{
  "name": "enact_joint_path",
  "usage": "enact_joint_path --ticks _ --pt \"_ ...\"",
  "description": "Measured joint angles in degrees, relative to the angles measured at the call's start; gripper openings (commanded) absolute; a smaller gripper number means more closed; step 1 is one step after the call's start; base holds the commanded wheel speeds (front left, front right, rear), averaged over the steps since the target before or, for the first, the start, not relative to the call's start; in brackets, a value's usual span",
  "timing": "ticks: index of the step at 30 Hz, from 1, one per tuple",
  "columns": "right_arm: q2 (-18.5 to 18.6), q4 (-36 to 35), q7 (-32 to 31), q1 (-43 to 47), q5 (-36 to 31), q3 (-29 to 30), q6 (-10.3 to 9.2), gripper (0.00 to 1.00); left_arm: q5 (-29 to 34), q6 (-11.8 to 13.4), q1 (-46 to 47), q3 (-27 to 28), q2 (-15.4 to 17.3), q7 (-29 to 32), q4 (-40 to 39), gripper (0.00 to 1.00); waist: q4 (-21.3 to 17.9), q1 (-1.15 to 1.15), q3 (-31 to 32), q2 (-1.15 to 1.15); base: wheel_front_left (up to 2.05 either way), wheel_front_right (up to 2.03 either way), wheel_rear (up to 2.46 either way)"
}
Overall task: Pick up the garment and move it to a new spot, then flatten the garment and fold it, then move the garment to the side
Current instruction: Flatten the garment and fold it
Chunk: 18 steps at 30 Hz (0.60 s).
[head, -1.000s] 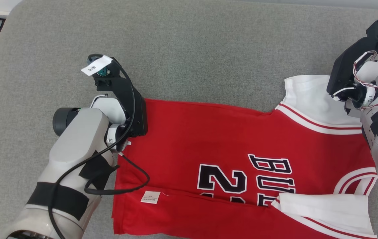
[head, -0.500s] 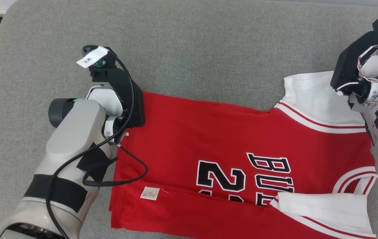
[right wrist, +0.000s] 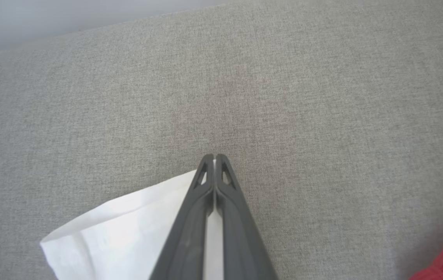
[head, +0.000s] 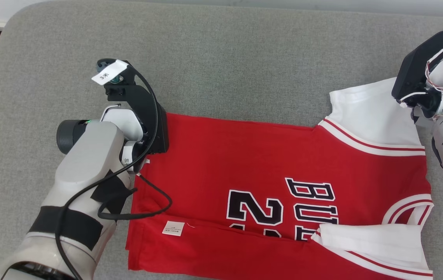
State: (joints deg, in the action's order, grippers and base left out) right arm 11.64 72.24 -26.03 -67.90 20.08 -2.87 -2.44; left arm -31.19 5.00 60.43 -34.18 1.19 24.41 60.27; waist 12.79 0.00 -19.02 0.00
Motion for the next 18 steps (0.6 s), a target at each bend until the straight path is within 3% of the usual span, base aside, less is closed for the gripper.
enact_joint_path --ticks 3,4,5,18 --pt "-0.2 0.3 -0.2 0.3 0.0 -0.2 0.41 0.00 -0.2 -0.1 0.0 -0.3 0.0 -0.2 0.1 0.00 -0.2 0.00 0.2 0.00 0.00 0.00 0.00" --pt "-0.3 0.4 -0.2 0.3 0.0 -0.1 0.34 0.77 -0.2 -0.1 0.0 -0.4 0.0 -0.2 0.1 0.00 -0.2 0.00 0.3 0.00 0.00 0.00 0.00" --pt "-0.5 0.5 -0.3 0.3 0.0 -0.1 0.34 1.00 -0.2 -0.1 0.0 -0.5 0.0 -0.2 0.1 0.00 -0.2 0.00 0.3 0.00 0.00 0.00 0.00" --pt "-0.8 1.5 -1.6 0.5 0.0 -0.4 0.34 1.00 -2.6 -0.5 0.0 -2.5 0.1 -0.3 -0.5 0.00 0.0 0.00 -0.5 0.00 0.00 0.00 0.00"
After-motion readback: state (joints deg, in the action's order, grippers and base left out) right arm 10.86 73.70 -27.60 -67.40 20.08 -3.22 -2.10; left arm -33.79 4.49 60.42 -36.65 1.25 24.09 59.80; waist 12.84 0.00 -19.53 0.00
